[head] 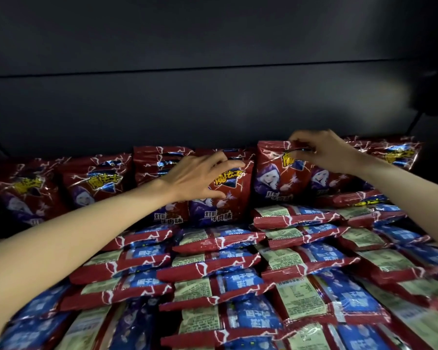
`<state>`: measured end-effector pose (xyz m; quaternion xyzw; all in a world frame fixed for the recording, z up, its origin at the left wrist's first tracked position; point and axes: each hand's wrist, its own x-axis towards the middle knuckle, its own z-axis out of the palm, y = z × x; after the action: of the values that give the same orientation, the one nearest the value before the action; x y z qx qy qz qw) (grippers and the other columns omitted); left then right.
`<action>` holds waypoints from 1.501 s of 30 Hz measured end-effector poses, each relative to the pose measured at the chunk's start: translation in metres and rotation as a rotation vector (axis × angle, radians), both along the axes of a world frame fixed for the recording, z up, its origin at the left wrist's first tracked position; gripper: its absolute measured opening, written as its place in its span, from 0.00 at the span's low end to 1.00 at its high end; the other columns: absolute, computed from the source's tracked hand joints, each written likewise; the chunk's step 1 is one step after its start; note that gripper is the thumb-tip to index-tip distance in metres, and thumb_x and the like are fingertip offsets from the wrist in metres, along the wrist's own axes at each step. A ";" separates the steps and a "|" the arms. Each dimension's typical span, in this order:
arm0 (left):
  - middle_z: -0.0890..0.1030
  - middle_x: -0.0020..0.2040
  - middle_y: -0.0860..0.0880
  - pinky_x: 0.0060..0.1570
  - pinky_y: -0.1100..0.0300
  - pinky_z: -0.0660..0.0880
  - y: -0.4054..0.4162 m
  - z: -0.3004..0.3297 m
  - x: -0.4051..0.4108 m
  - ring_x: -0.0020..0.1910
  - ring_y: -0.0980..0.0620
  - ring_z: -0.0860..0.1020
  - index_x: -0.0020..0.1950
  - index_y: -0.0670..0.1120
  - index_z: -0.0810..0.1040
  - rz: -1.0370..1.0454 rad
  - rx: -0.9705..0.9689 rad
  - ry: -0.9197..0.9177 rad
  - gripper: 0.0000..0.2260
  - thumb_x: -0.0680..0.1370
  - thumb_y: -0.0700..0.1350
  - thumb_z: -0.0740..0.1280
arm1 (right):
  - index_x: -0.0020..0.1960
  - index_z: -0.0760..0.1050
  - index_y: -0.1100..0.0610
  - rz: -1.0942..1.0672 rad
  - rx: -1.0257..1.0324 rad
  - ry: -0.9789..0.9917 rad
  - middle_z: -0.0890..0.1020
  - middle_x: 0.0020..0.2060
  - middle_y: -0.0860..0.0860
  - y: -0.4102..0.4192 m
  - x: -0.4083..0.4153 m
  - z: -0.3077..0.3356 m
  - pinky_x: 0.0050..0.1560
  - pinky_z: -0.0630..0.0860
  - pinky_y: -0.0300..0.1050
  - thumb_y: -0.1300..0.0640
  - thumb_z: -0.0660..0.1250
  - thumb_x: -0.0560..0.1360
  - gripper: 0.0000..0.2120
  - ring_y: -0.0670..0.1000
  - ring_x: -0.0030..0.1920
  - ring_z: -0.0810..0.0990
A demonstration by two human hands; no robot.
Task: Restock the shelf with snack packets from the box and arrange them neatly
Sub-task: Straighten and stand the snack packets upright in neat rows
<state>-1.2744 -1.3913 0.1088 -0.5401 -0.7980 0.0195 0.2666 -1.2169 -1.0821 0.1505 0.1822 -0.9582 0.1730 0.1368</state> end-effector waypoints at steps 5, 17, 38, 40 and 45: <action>0.76 0.51 0.42 0.21 0.69 0.63 0.012 -0.009 -0.003 0.30 0.57 0.71 0.68 0.49 0.64 -0.065 0.051 0.040 0.29 0.71 0.57 0.66 | 0.61 0.75 0.58 0.012 0.106 -0.048 0.77 0.52 0.46 0.000 0.001 -0.005 0.52 0.66 0.40 0.56 0.69 0.75 0.16 0.43 0.47 0.75; 0.52 0.76 0.44 0.73 0.45 0.41 0.018 -0.013 -0.011 0.76 0.48 0.49 0.76 0.47 0.52 -0.154 -0.192 0.242 0.35 0.74 0.54 0.63 | 0.69 0.70 0.58 -0.056 0.219 -0.047 0.74 0.66 0.56 -0.024 -0.001 -0.003 0.62 0.67 0.45 0.56 0.68 0.75 0.24 0.57 0.63 0.75; 0.53 0.77 0.47 0.72 0.43 0.44 0.058 -0.015 -0.021 0.75 0.48 0.50 0.76 0.50 0.54 -0.140 -0.360 0.362 0.35 0.74 0.64 0.57 | 0.70 0.66 0.45 0.087 0.096 -0.780 0.70 0.69 0.47 -0.040 0.060 -0.035 0.67 0.65 0.45 0.41 0.67 0.73 0.28 0.51 0.69 0.68; 0.54 0.77 0.47 0.73 0.44 0.42 0.059 -0.015 -0.021 0.75 0.49 0.50 0.76 0.50 0.56 -0.174 -0.368 0.331 0.35 0.74 0.61 0.63 | 0.70 0.64 0.39 0.126 0.114 -0.783 0.66 0.70 0.40 -0.032 0.071 -0.026 0.67 0.63 0.42 0.33 0.64 0.71 0.30 0.44 0.69 0.65; 0.53 0.77 0.46 0.74 0.47 0.44 0.059 -0.013 -0.018 0.76 0.48 0.50 0.76 0.51 0.56 -0.218 -0.403 0.232 0.33 0.74 0.56 0.65 | 0.69 0.63 0.36 0.144 0.156 -0.890 0.64 0.71 0.38 -0.038 0.075 -0.005 0.69 0.59 0.43 0.29 0.61 0.67 0.33 0.41 0.69 0.61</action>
<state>-1.2926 -1.3320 0.0962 -0.6592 -0.6793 0.2112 0.2437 -1.1424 -1.1198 0.1451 0.1660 -0.9188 0.1709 -0.3148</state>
